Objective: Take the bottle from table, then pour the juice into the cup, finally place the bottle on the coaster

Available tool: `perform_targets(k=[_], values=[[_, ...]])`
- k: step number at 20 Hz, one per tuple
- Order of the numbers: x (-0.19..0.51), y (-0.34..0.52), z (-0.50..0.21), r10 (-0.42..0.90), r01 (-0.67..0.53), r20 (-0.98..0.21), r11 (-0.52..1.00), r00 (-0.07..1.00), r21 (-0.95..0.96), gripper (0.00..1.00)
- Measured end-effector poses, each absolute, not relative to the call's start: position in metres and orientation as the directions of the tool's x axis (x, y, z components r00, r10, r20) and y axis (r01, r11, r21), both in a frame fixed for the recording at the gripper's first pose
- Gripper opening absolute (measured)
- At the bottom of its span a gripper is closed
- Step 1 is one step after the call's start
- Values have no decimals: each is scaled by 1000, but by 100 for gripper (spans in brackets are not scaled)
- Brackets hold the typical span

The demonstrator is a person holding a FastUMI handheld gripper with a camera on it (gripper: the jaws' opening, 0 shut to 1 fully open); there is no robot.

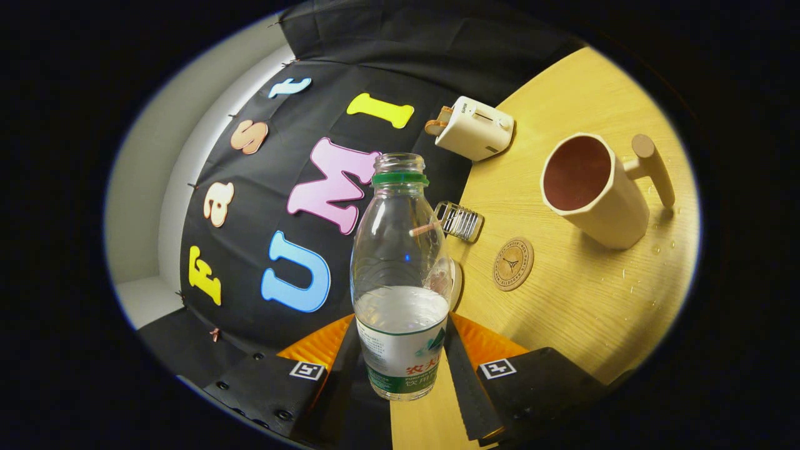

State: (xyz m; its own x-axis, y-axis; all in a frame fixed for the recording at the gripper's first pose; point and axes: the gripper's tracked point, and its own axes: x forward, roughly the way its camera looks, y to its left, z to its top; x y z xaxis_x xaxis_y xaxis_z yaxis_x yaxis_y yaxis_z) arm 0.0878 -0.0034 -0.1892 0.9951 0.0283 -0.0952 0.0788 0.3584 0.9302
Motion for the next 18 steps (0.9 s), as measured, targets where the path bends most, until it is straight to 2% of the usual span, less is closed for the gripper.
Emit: perform_targets(k=[18], values=[[91, -24, -197, -8, 107, -107, -3, 994, 994, 74]])
